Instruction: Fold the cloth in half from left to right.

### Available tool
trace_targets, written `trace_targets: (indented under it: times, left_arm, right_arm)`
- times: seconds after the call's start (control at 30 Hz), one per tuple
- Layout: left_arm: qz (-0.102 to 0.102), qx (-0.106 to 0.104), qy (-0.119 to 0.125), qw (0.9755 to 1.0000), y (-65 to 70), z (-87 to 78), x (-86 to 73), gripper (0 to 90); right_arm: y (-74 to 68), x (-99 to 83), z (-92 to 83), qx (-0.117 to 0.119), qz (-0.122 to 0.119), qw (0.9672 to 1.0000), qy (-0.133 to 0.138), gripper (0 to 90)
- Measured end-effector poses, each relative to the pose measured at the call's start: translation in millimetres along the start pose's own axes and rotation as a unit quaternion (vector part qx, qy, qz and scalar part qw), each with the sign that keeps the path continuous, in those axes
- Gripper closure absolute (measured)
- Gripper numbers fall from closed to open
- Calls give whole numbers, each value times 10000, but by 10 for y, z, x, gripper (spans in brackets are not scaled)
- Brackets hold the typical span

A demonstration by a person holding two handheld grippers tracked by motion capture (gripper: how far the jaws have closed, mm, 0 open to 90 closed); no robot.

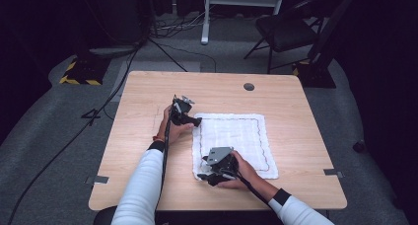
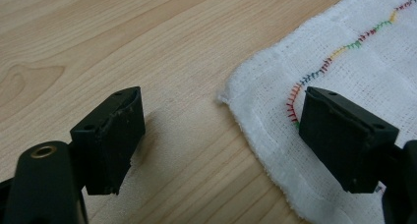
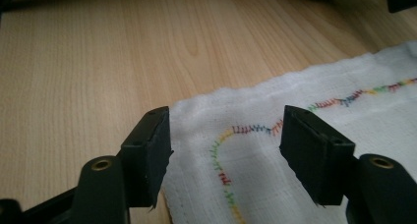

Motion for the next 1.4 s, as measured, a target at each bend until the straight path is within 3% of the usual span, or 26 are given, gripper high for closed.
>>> trace_targets:
  times: [0.07,0.23,0.37,0.47,0.57,0.7,0.8,0.93,1.07,1.23,1.4]
  left_arm:
    - [95,-10,40,9999,10,-9,-4,197]
    - [223,-220,107,9995,84,-50,-10,366]
    - [187,-324,131,9992,117,-85,-23,516]
    - [202,-435,168,9987,110,-105,-34,631]
    - [221,-526,172,9982,98,-120,-51,725]
    - [194,-649,230,9974,98,-126,-62,819]
    - [241,-651,242,9973,95,-145,-72,847]
    - [323,-613,200,9974,59,-201,-96,866]
    - [419,-537,258,9973,7,-329,-119,870]
    - [383,-508,350,9974,-69,-500,-156,870]
    - [416,-340,504,9973,-150,-653,-118,871]
  right_arm:
    - [-19,12,30,29,15,10000,-2,364]
    - [-57,-22,110,90,13,9998,-165,349]
    - [-115,-28,155,172,69,9997,-183,340]
    - [-85,-10,158,72,118,9998,-144,478]
    - [-42,11,156,-187,153,9996,-134,687]
    - [-31,39,187,-339,108,9993,-143,816]
    - [-30,49,192,-346,128,9992,-145,829]
    - [-78,77,180,-334,-88,9993,-149,840]
    - [-104,144,150,-317,-147,9994,-74,842]
    - [-162,268,126,-266,-274,9992,69,844]
    - [-185,373,101,-255,-282,9991,174,844]
Point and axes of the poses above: each handheld gripper's, and its own axes: z roughly forward along the jaws, x roughly out of its top, y roughly to its right, the point moved 10 cm from there along z, roughly forward along the jaws, and after that the axes turned 3 degrees about z, right-handed, at the moved point
